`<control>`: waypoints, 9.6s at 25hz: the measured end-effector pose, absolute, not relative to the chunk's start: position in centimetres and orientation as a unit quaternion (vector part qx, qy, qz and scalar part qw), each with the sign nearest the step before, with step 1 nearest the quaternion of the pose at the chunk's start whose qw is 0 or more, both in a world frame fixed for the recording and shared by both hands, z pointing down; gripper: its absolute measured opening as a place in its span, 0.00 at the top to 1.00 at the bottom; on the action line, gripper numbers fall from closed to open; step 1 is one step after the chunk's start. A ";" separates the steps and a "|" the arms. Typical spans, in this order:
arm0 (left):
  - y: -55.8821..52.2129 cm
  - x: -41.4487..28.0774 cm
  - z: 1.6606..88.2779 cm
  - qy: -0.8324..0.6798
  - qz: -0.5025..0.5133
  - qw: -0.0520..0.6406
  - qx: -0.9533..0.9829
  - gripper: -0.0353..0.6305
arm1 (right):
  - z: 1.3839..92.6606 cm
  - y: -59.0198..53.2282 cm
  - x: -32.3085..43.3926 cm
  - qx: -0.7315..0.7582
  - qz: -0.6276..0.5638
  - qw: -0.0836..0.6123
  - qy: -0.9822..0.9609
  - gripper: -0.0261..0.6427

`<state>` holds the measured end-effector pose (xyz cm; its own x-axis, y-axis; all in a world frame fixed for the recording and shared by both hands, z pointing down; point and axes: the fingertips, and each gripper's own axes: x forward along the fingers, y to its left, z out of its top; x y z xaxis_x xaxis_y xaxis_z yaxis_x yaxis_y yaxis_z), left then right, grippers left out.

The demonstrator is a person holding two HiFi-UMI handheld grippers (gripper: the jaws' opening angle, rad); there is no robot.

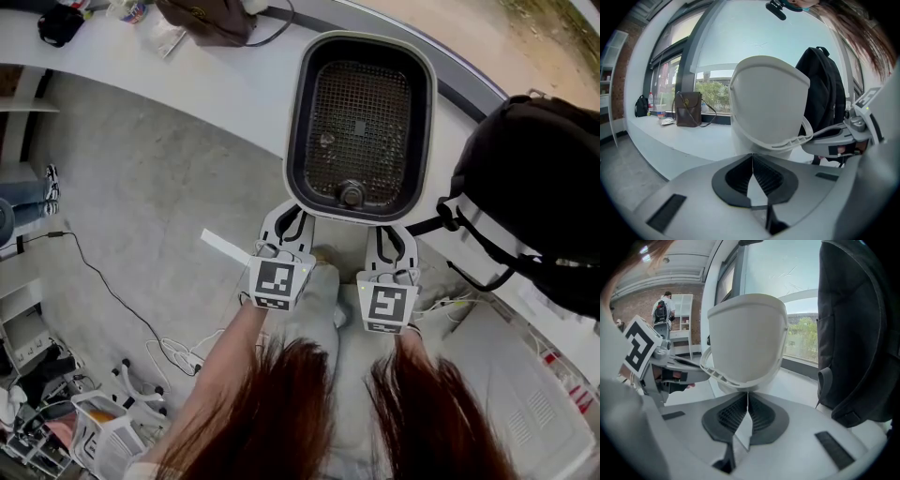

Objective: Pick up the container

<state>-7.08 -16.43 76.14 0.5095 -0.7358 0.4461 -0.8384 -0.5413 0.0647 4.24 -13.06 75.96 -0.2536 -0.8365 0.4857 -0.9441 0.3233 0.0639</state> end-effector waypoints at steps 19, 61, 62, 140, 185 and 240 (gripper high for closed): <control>-14.9 -8.3 71.5 -0.461 0.206 0.146 0.851 0.92 | 71.1 -10.7 3.7 0.563 0.139 0.239 -0.779 0.92; -14.9 -8.9 61.5 -0.465 0.245 0.092 0.846 0.92 | 61.1 -11.9 4.9 0.576 0.145 0.225 -0.773 0.92; -15.0 -8.9 61.3 -0.464 0.246 0.090 0.846 0.92 | 60.9 -11.9 4.9 0.576 0.143 0.225 -0.773 0.92; -23.1 -4.5 51.7 -0.379 0.277 -0.109 0.876 0.77 | 52.8 -18.7 8.2 0.585 0.054 0.297 -0.753 0.78; -23.6 -2.6 49.9 -0.426 0.289 -0.092 0.852 0.82 | 50.5 -21.0 10.2 0.586 0.006 0.291 -0.756 0.84; -12.2 2.3 26.8 -0.493 0.236 -0.118 0.829 0.82 | 27.5 -9.8 15.2 0.583 -0.035 0.239 -0.776 0.84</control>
